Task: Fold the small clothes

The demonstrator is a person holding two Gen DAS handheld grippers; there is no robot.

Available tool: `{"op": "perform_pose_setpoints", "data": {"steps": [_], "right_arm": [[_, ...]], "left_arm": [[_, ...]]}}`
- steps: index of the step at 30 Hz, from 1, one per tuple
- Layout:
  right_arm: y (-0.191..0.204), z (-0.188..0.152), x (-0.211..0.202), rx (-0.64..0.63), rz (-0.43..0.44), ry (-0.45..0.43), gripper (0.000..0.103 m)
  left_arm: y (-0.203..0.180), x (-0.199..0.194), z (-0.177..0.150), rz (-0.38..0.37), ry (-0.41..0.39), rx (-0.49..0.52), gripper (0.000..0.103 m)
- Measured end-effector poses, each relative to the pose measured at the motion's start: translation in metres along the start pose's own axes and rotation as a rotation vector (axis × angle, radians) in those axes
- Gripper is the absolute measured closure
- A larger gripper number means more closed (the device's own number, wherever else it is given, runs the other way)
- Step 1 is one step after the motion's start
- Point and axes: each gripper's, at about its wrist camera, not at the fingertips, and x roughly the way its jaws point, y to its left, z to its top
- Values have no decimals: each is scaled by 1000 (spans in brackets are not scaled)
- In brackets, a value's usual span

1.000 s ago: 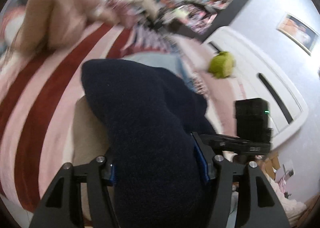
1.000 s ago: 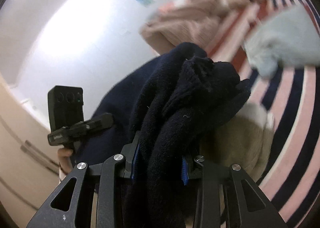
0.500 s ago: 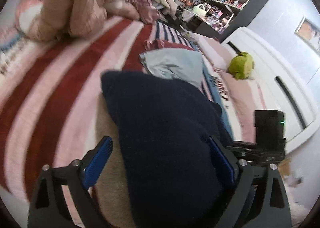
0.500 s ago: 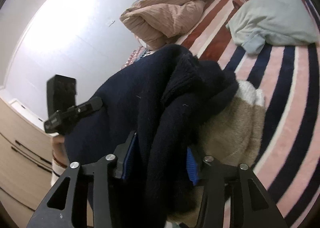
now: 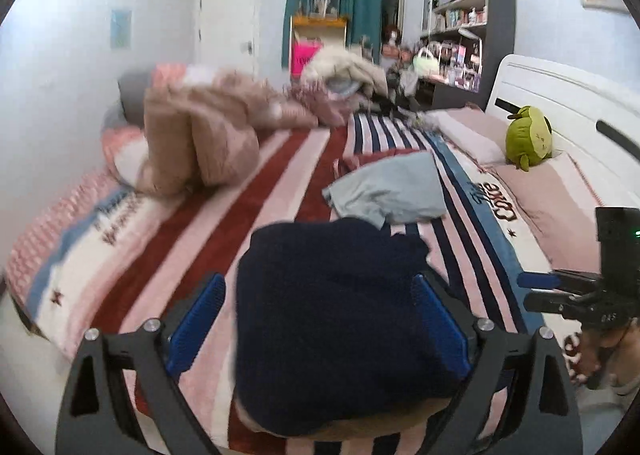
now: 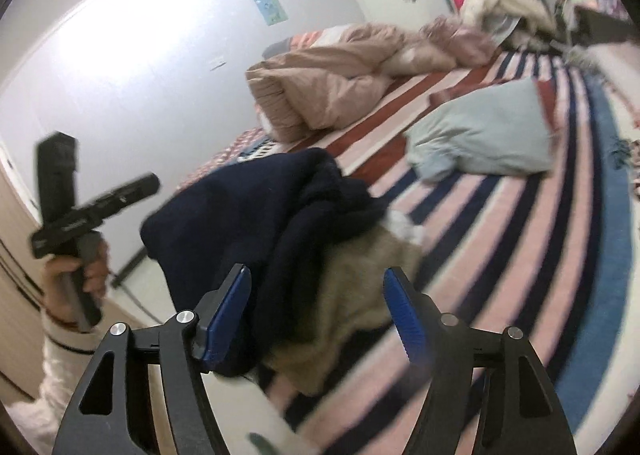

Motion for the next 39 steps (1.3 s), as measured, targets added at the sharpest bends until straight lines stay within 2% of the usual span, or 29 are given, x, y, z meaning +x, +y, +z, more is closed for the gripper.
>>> {"op": "perform_pose_setpoints", "data": {"steps": [2, 3, 8, 13, 17, 20, 27, 39], "right_arm": [[-6, -10, -15, -10, -39, -24, 38], [-10, -15, -25, -17, -64, -39, 38], [-33, -39, -88, -79, -256, -137, 36], [-61, -61, -154, -118, -415, -227, 29], [-79, -77, -194, -158, -495, -283, 14], [-87, -86, -216, -169, -514, -320, 1], [-85, -98, -235, -177, -514, -357, 0], [-74, -107, -243, -168, -493, -368, 0]], "left_arm": [[-30, -12, -10, 71, -90, 6, 10], [-52, -15, -16, 82, -122, 16, 10], [-129, -23, -30, 63, -238, 42, 10], [-204, -23, -35, 24, -323, 58, 1], [-253, -22, -37, -11, -348, 57, 1], [-277, -22, -40, -25, -356, 65, 1], [-308, -18, -45, -43, -368, 98, 1], [-307, -18, -52, -49, -362, 95, 1]]}}
